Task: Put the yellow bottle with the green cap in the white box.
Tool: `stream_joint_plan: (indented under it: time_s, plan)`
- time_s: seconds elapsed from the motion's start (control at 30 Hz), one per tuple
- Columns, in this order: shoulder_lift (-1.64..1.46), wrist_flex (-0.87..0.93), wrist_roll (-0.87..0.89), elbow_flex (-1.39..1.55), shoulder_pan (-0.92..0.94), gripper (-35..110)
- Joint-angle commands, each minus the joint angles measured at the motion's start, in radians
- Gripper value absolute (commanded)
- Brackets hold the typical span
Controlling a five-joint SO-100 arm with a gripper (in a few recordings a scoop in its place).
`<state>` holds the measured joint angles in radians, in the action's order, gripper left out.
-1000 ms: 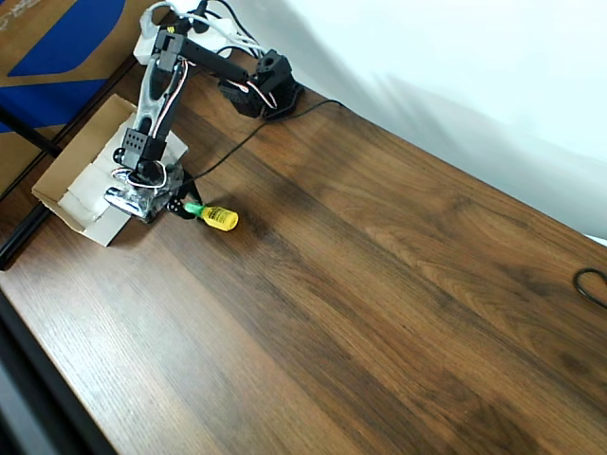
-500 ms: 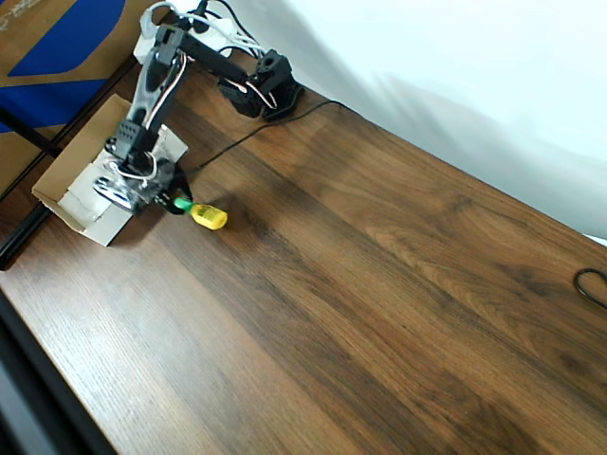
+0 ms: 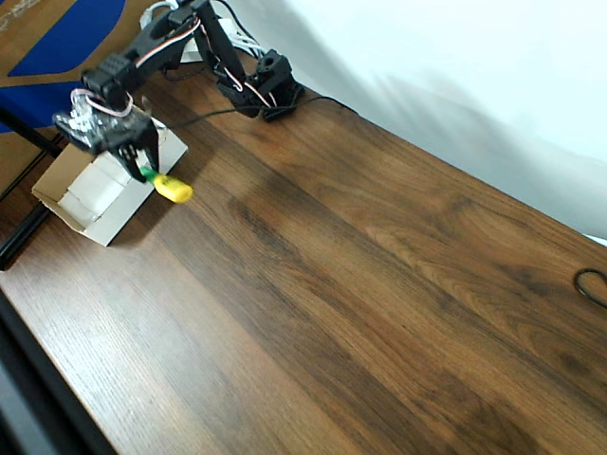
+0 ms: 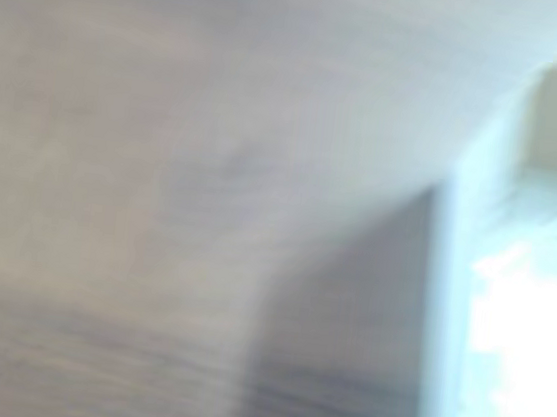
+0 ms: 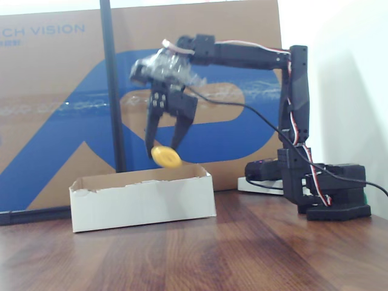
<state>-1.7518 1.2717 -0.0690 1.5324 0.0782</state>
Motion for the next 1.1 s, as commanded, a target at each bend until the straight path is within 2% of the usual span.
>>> stream_joint_plan:
  time_s: [0.0, 0.27, 1.07]
  plan:
    - [-0.097, 0.011, 0.002, -0.043, 0.031, 0]
    - [-0.092, 0.020, 0.015, -0.077, 0.110, 0]
    - [0.028, 0.017, -0.051, -0.181, 0.614, 0]
